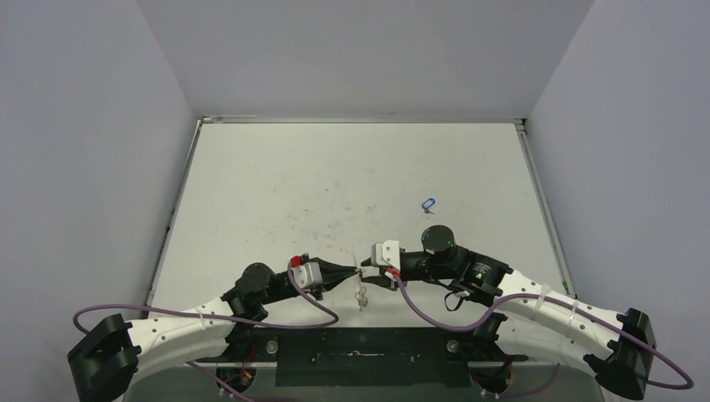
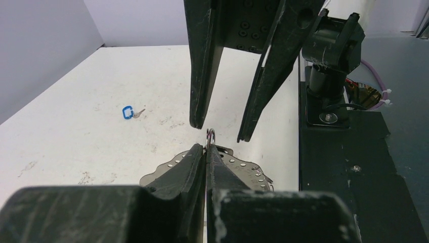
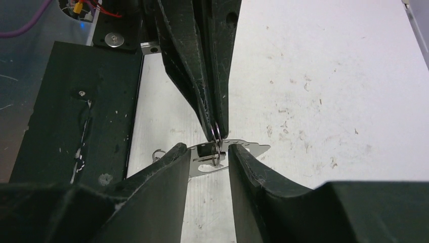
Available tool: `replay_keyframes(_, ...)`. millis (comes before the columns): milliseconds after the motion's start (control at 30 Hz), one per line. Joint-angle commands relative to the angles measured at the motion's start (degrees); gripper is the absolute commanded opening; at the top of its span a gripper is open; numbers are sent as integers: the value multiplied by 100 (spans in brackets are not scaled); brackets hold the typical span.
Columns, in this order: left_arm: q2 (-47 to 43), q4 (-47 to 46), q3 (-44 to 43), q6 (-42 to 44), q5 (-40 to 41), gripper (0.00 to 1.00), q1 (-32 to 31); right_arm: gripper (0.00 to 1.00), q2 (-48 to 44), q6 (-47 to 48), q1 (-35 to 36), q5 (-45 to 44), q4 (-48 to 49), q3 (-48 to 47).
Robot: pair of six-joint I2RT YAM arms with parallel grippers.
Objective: Put the keys on the keyring
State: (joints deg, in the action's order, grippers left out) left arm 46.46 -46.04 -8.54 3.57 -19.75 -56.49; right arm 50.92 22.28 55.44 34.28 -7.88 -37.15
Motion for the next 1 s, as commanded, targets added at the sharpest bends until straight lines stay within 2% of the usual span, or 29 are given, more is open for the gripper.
replay_keyframes(0, -128, -487, -43, -68, -64, 0, -20, 34, 277, -94, -42, 272, 910, -62)
replay_keyframes(133, -130, -485, -36, -67, -73, 0, -20, 25, 499, -124, -46, 255, 1066, -84)
replay_keyframes(233, -150, -465, -23, -61, -44, 0, -25, 8, 550, -110, -55, 222, 973, -142)
replay_keyframes(300, -198, -422, -17, -42, -15, 0, -23, 0, 539, -117, -75, 183, 928, -152)
replay_keyframes(467, -392, -233, -15, 44, 57, 0, -27, 2, 518, -107, -93, 69, 656, -216)
replay_keyframes(533, -469, -146, -13, 59, 83, 0, -20, 8, 488, -99, -105, 19, 554, -240)
replay_keyframes(667, -532, -57, -10, 78, 107, 0, -20, 31, 406, -41, -135, 30, 606, -168)
replay_keyframes(700, -532, -42, -8, 74, 111, 0, -23, 34, 383, -54, -138, 26, 652, -144)
replay_keyframes(867, -490, -33, -23, 58, 70, 0, -25, 34, 400, -152, -147, 115, 905, -102)
replay_keyframes(967, -479, -35, -42, 66, 68, 0, -20, 22, 419, -176, -145, 166, 1030, -74)
